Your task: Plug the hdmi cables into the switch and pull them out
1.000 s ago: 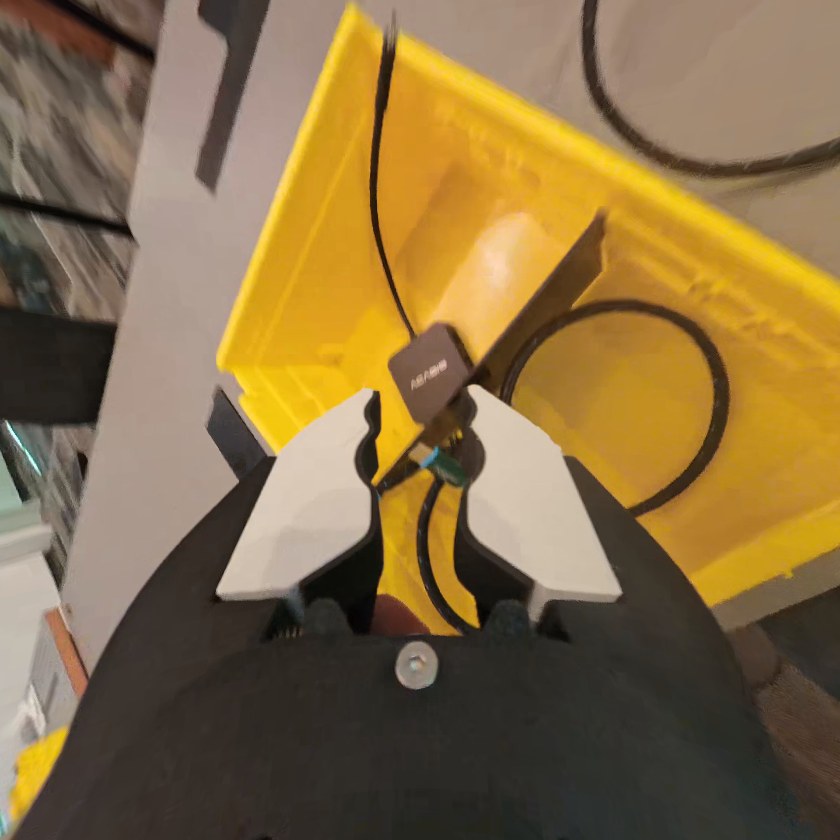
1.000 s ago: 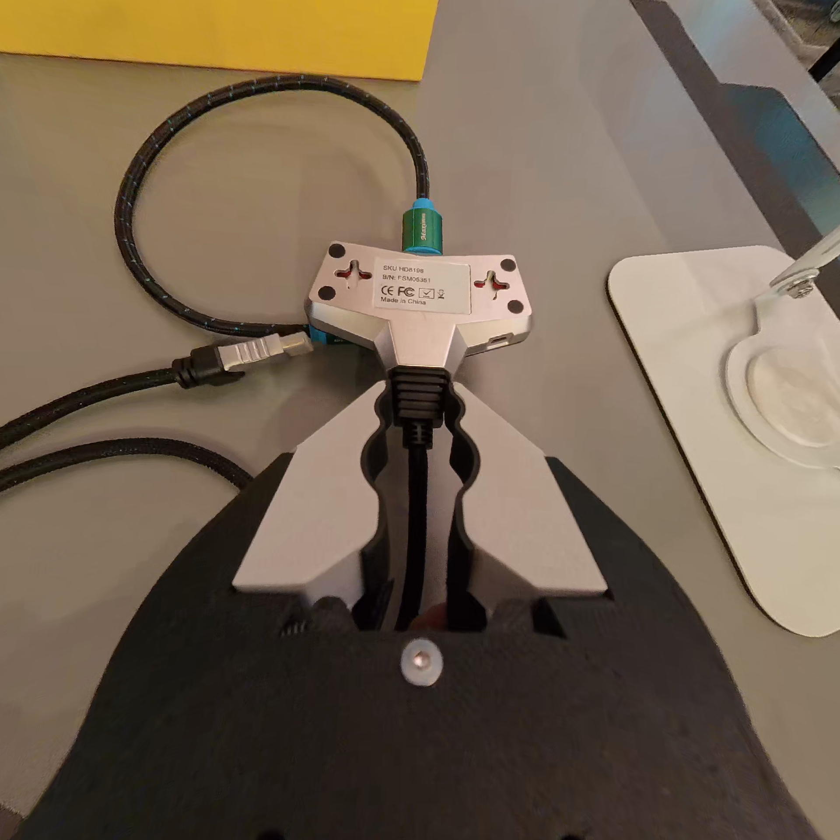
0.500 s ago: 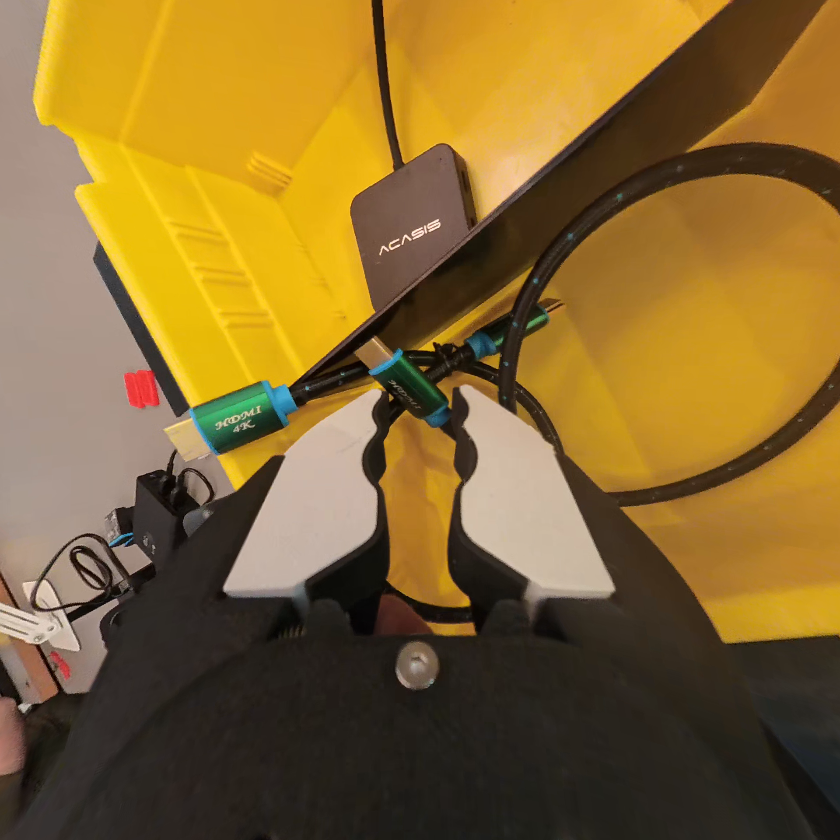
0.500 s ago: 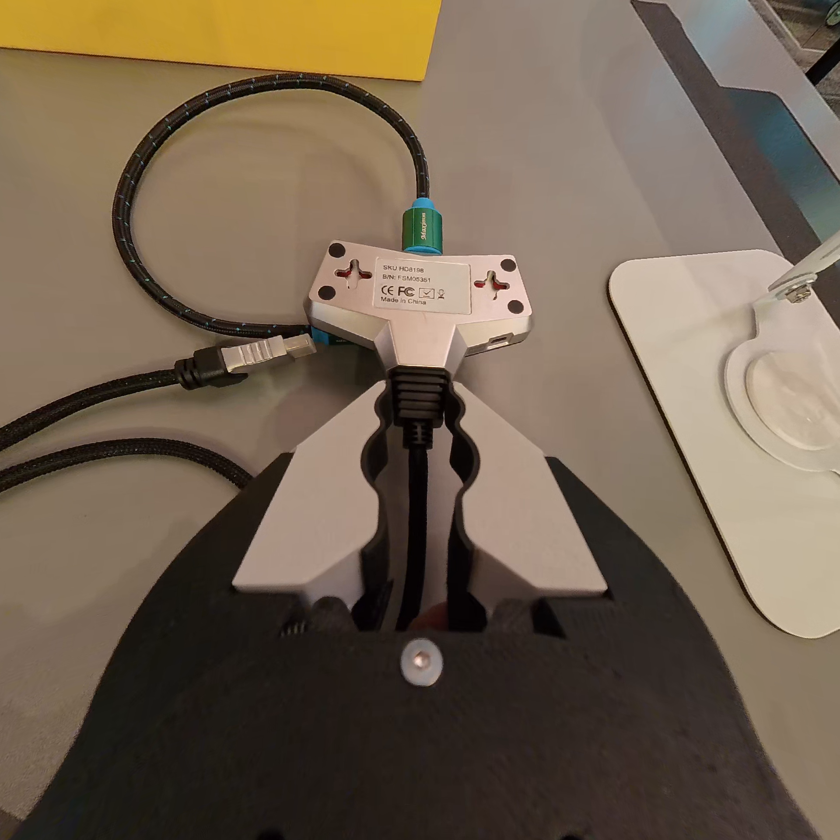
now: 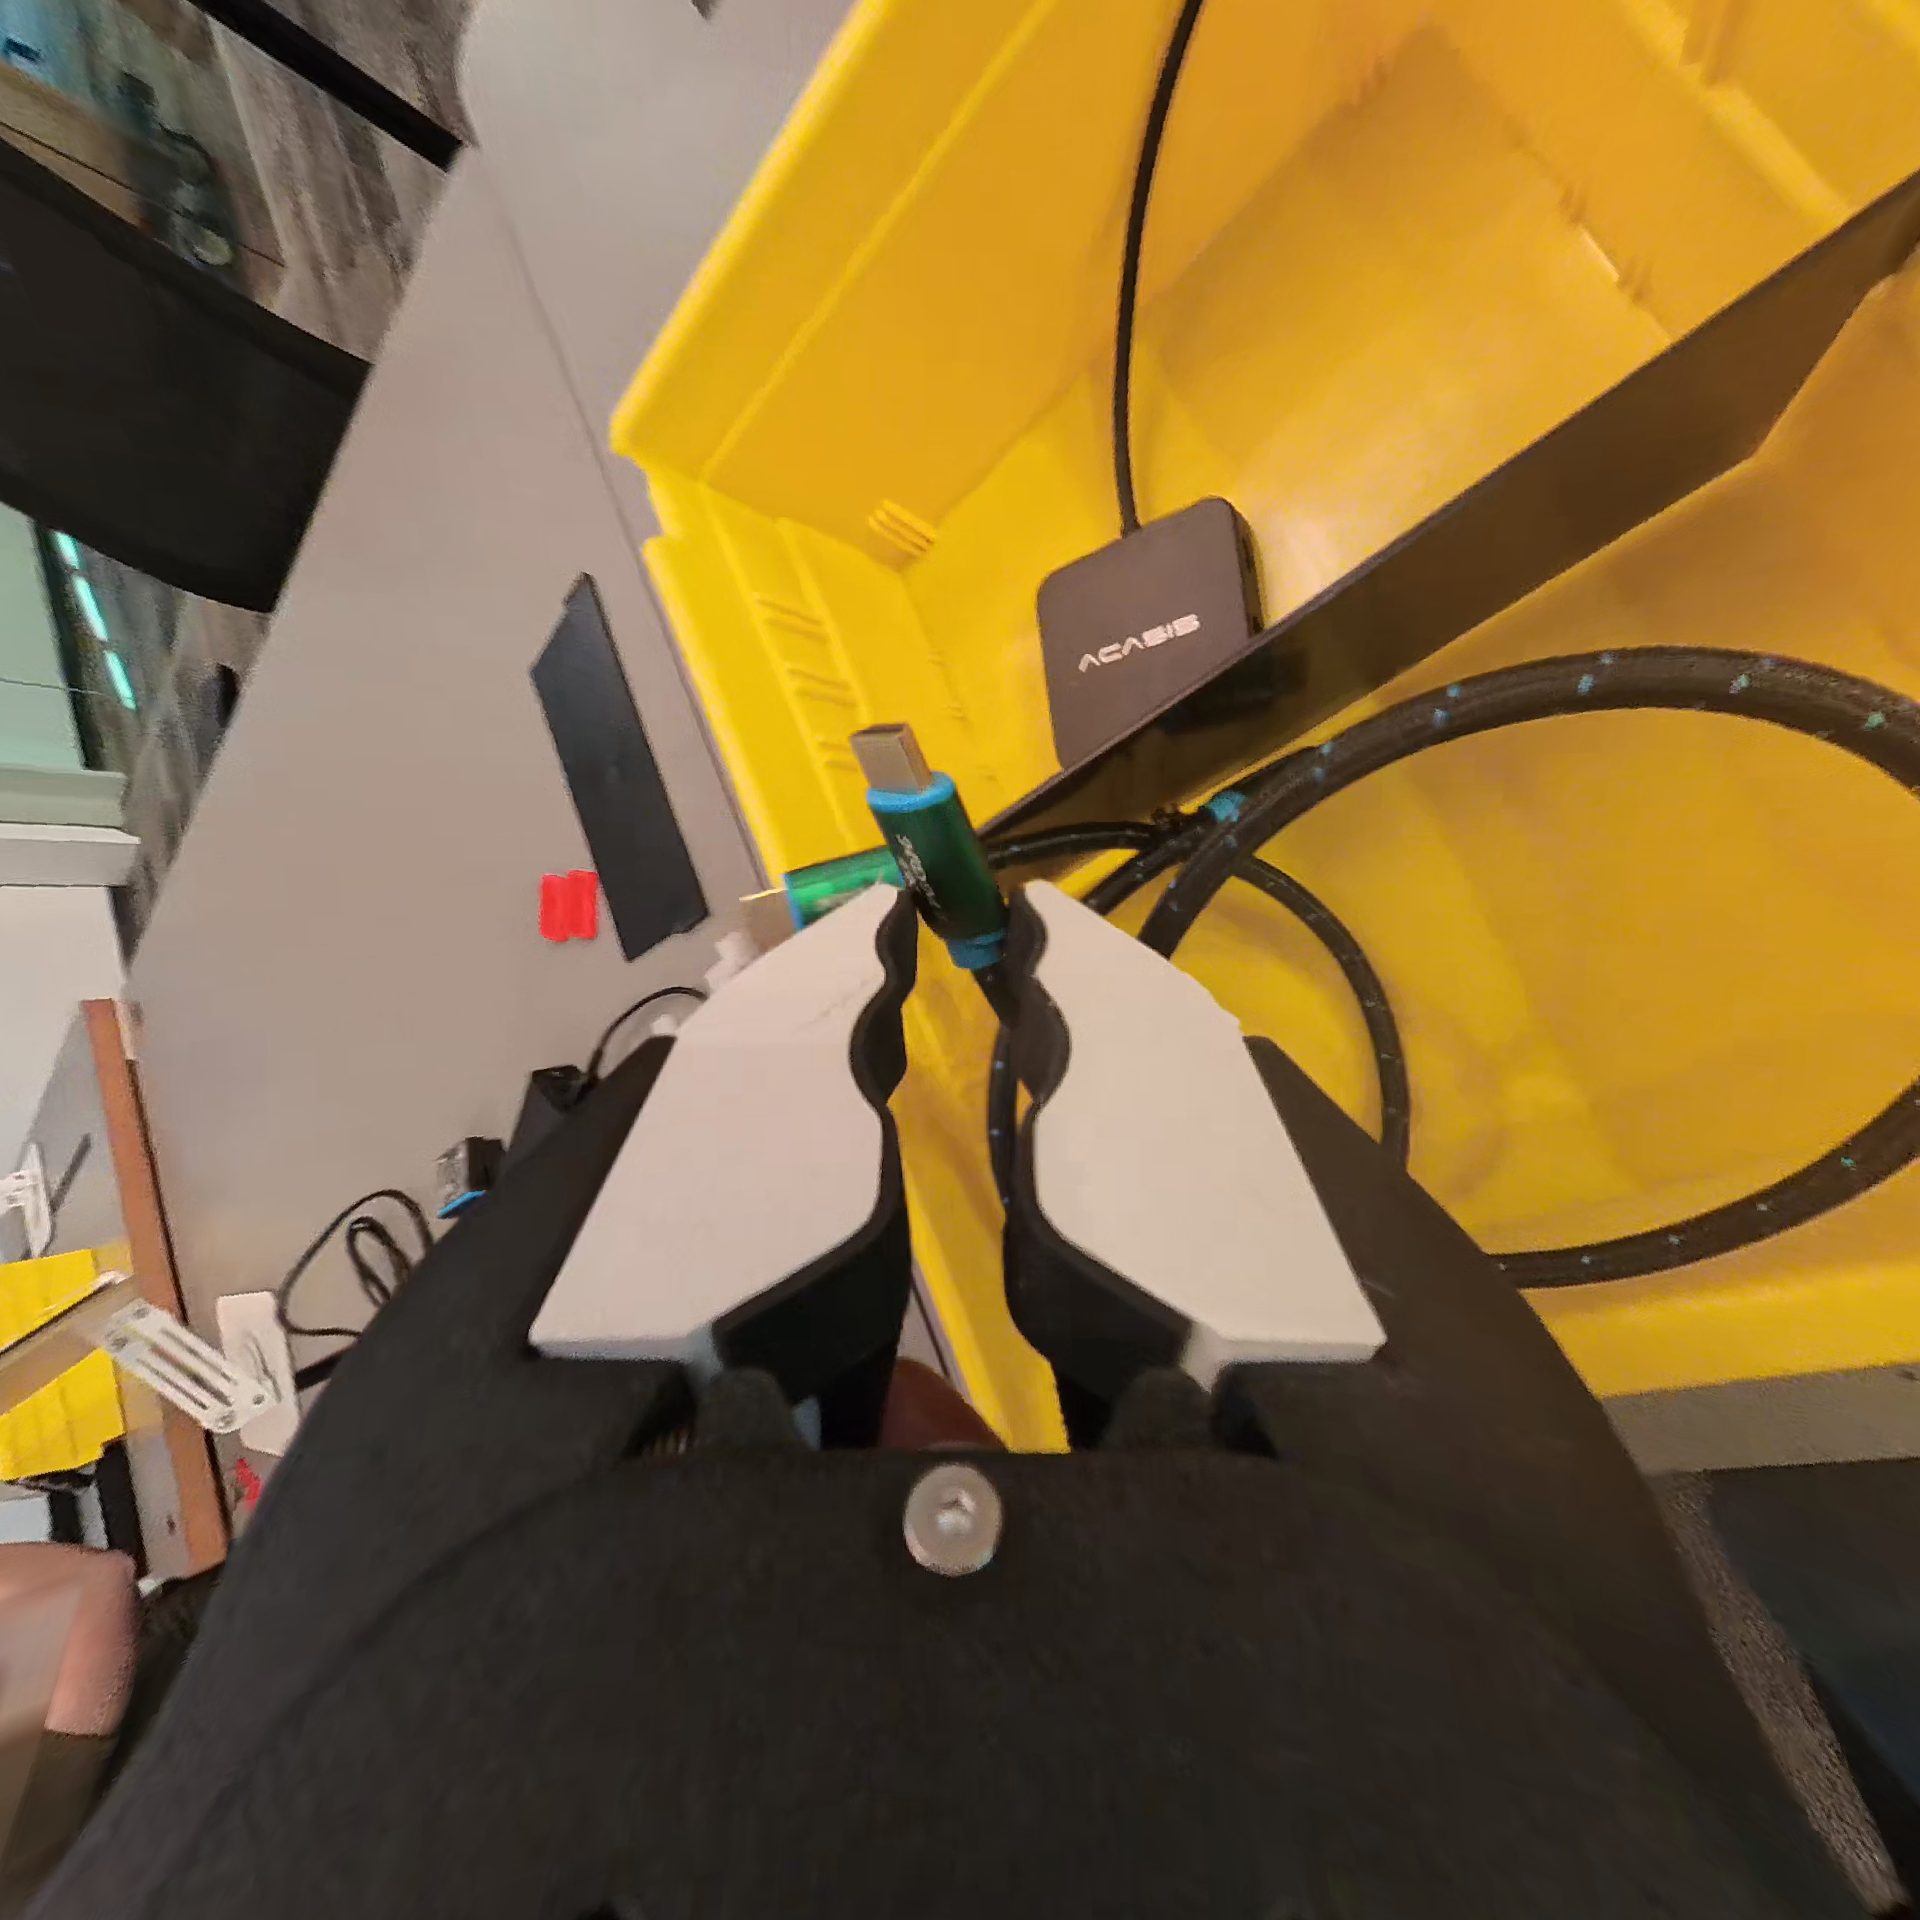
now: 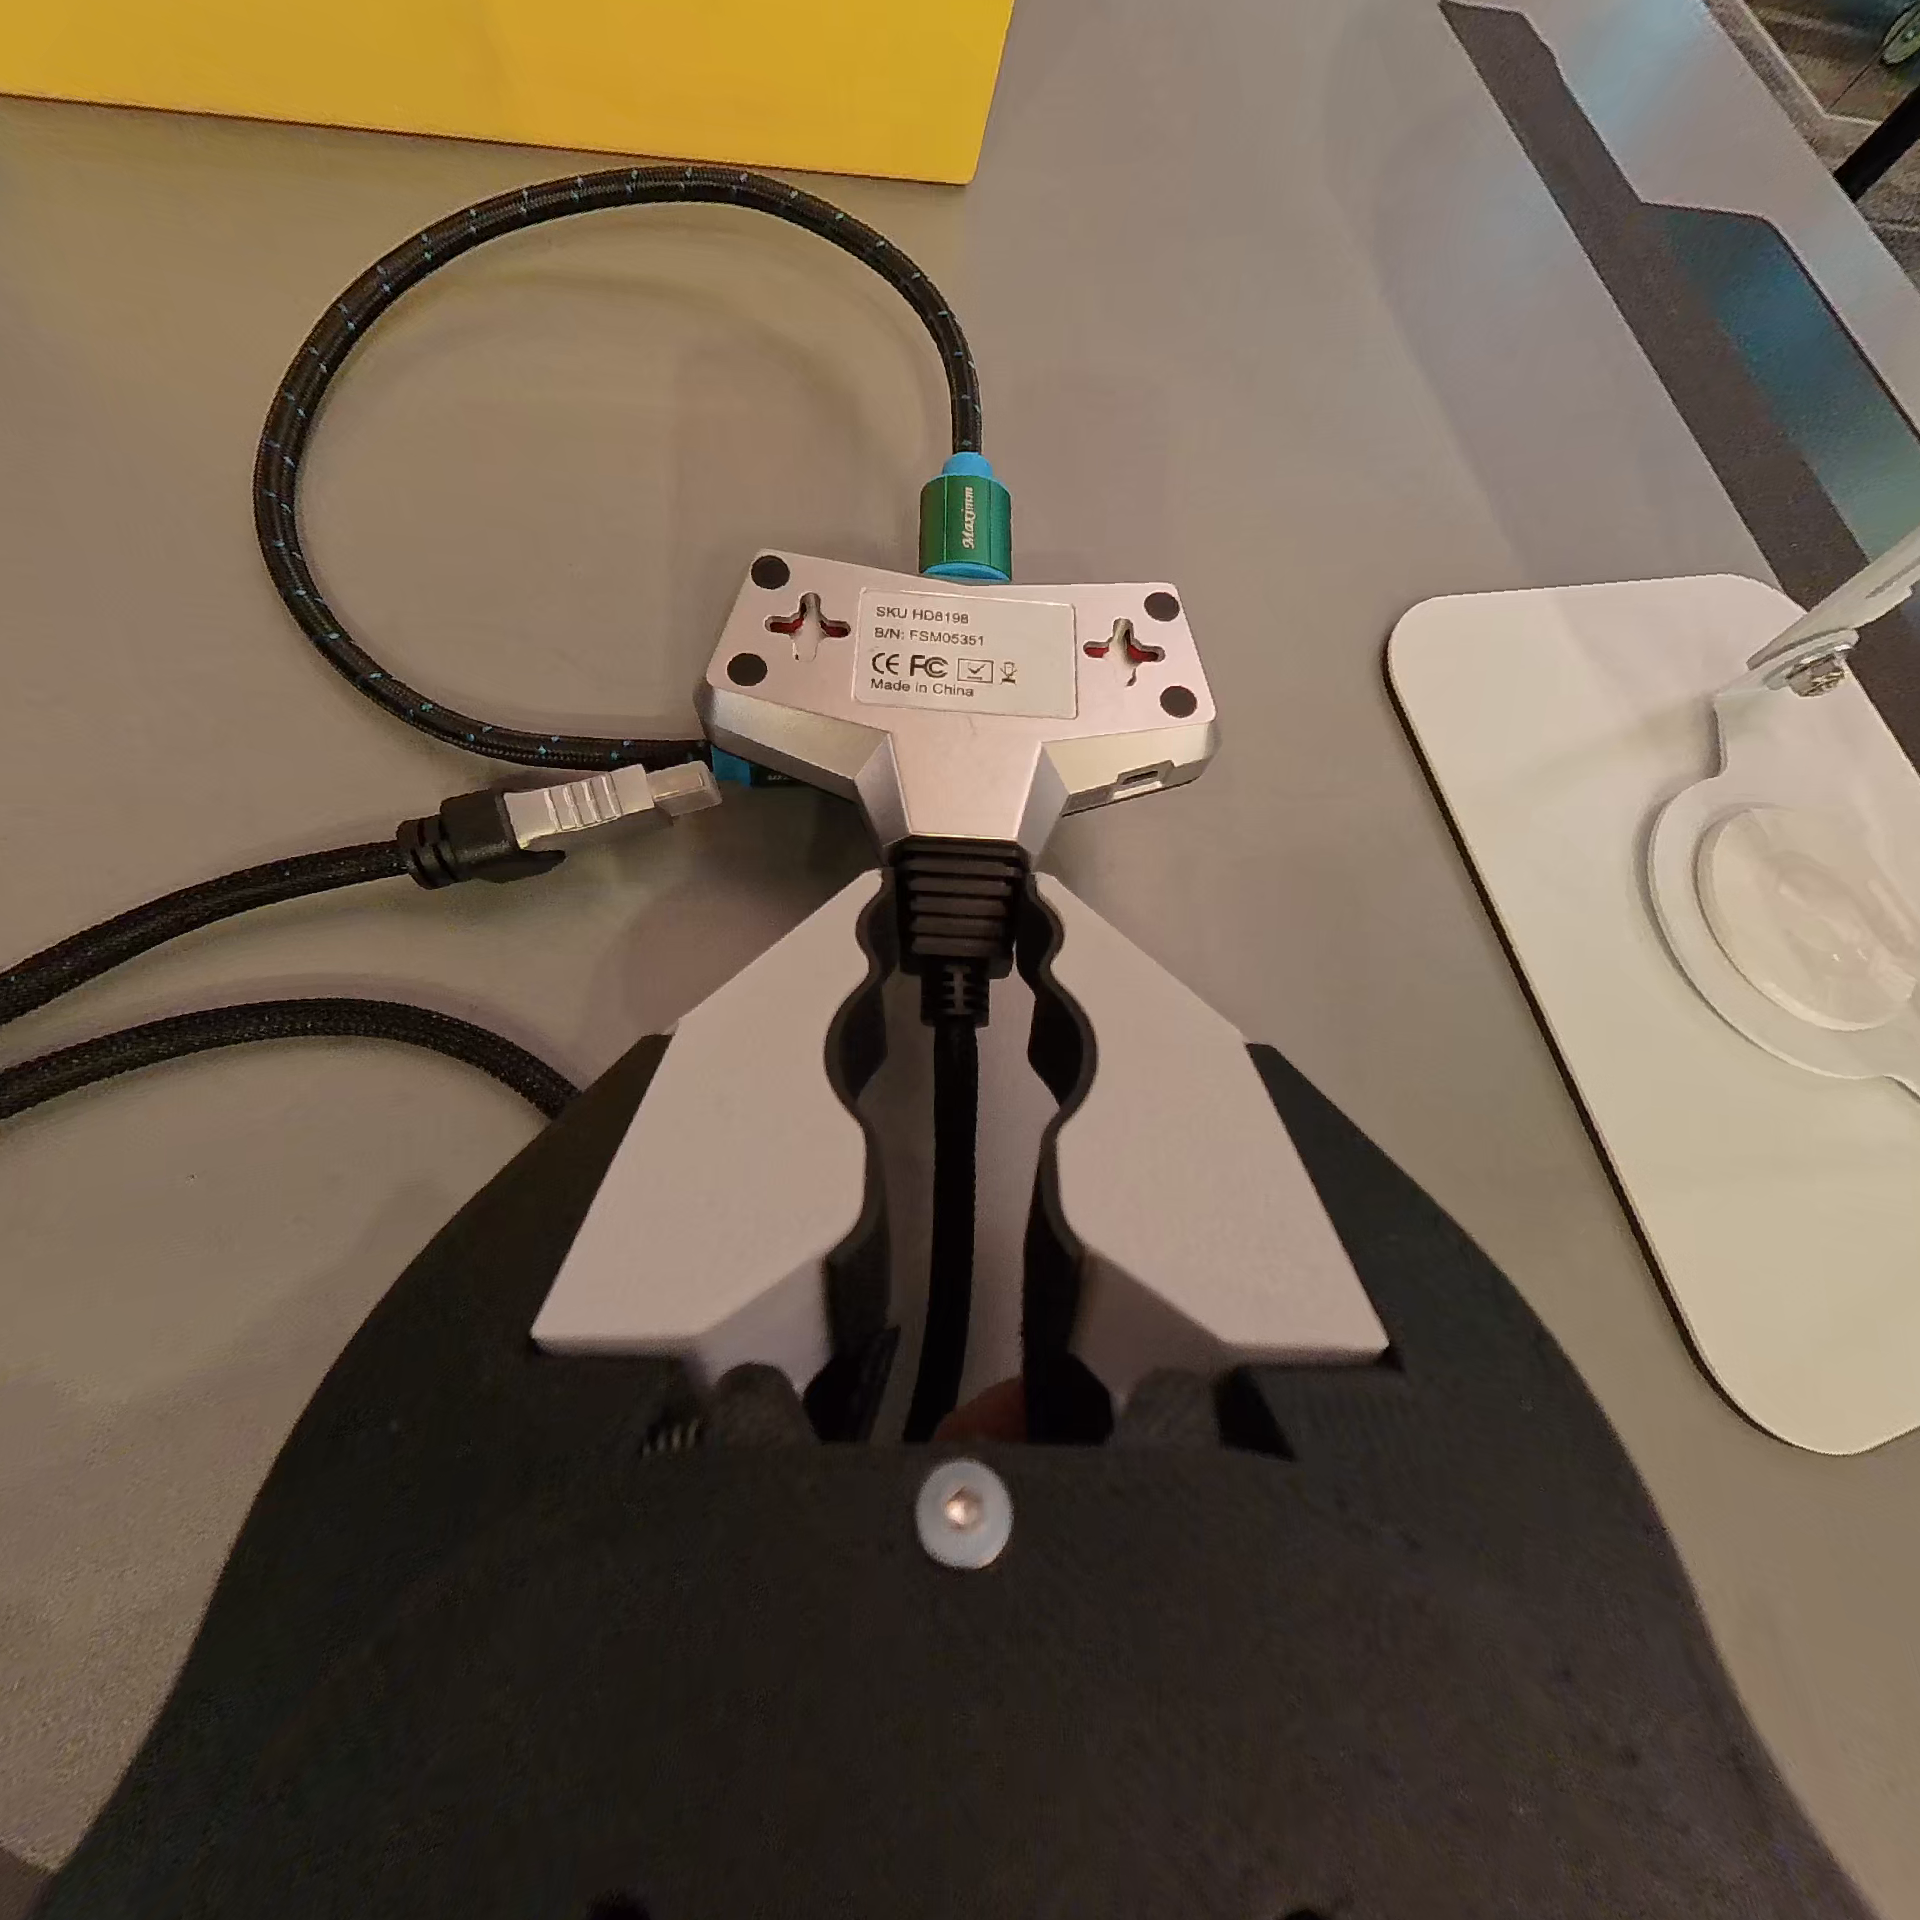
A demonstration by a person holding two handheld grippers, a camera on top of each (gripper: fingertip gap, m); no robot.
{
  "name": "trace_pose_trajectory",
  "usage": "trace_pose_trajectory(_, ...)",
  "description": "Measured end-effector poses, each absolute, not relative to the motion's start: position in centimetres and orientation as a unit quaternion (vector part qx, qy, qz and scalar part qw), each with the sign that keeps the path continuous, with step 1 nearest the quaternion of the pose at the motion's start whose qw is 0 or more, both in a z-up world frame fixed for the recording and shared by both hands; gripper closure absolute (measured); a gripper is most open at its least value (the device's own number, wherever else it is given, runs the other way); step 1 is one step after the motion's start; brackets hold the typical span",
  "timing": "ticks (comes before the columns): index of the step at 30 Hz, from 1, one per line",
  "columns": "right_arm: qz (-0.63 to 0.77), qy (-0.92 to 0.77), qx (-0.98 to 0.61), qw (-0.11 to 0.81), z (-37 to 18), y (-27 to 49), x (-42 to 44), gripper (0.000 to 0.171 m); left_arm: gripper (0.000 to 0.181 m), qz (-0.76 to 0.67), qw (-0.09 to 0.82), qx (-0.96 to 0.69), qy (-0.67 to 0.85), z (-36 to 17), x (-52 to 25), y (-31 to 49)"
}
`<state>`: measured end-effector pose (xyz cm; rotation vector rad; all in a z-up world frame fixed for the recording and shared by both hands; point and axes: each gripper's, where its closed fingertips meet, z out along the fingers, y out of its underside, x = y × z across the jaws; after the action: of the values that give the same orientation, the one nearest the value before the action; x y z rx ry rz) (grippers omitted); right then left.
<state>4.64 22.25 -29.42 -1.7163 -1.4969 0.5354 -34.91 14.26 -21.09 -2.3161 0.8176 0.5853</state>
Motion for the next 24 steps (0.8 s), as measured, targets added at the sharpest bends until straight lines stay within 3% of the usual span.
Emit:
trace_pose_trajectory(9, 0.206, -0.590, -0.676, 0.390, -29.4, 22.3, 4.8, 0.151, 0.166, 0.233, 0.422, -0.812, 0.330, -13.5, -31.5, 14.8)
trace_pose_trajectory(18, 0.202, -0.593, -0.662, 0.411, -28.6, 22.2, 4.6, 0.146, 0.167, 0.075, 0.545, -0.733, 0.399, -7.6, -20.8, 14.5)
trace_pose_trajectory(24, 0.244, -0.565, -0.631, 0.472, -24.9, 22.0, 4.5, 0.145, 0.167, -0.045, 0.535, -0.712, 0.452, -8.1, -14.0, 14.3)
